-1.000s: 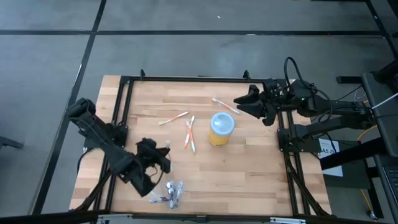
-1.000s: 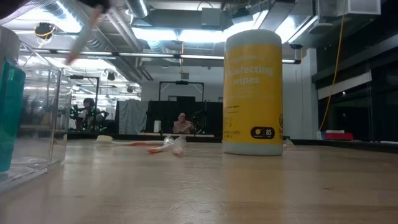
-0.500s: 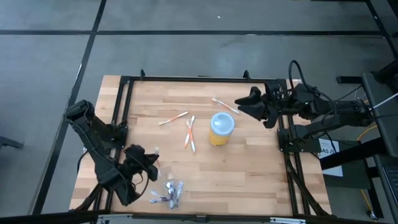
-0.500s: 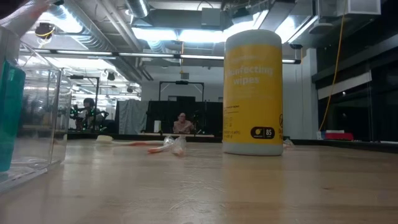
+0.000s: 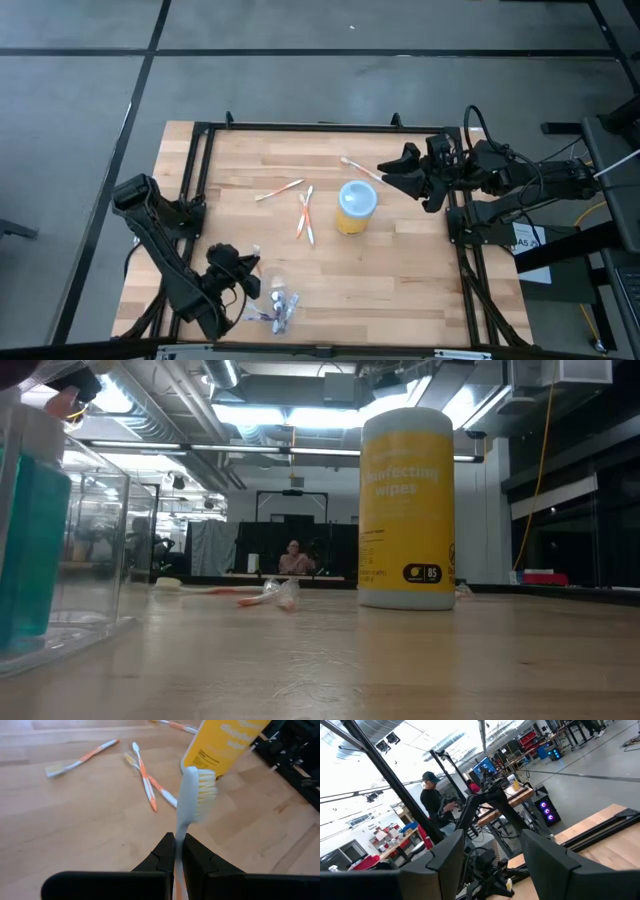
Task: Pick & Place toothbrushing station
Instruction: Put the orange toothbrush into the left side of the transparent organizer
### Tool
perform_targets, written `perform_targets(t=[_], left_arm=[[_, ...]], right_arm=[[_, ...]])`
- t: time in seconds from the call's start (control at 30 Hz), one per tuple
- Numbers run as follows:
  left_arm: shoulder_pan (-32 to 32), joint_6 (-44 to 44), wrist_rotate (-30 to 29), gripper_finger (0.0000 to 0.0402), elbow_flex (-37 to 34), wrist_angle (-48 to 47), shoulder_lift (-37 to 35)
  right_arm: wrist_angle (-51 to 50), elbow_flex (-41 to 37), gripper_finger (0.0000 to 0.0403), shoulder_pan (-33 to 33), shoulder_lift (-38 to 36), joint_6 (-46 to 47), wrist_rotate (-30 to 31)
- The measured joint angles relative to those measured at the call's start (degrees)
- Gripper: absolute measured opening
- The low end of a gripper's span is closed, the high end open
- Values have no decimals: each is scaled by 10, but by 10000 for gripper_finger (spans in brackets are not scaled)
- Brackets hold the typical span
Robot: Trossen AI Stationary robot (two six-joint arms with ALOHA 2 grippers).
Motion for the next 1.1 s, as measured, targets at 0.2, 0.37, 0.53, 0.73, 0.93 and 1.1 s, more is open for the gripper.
perform_targets(t=[0.2, 0.37, 0.53, 0.73, 0.93, 1.1], left_arm=[[-12, 3, -3, 10, 0, -25, -35], [-8, 7, -44, 10, 0, -70, -77], [12, 37, -51, 11, 0, -67, -86], [32, 71, -74, 11, 0, -21, -84], [48, 120, -73, 12, 0, 26, -73], [50, 96, -57, 12, 0, 25, -42]], right_arm=[[0, 0, 200, 0, 0, 1, 0], [0, 0, 200, 0, 0, 0, 0], [0, 0, 200, 0, 0, -1, 0], [0, 0, 201, 0, 0, -4, 7], [0, 0, 201, 0, 0, -7, 7], [0, 0, 201, 0, 0, -8, 9]])
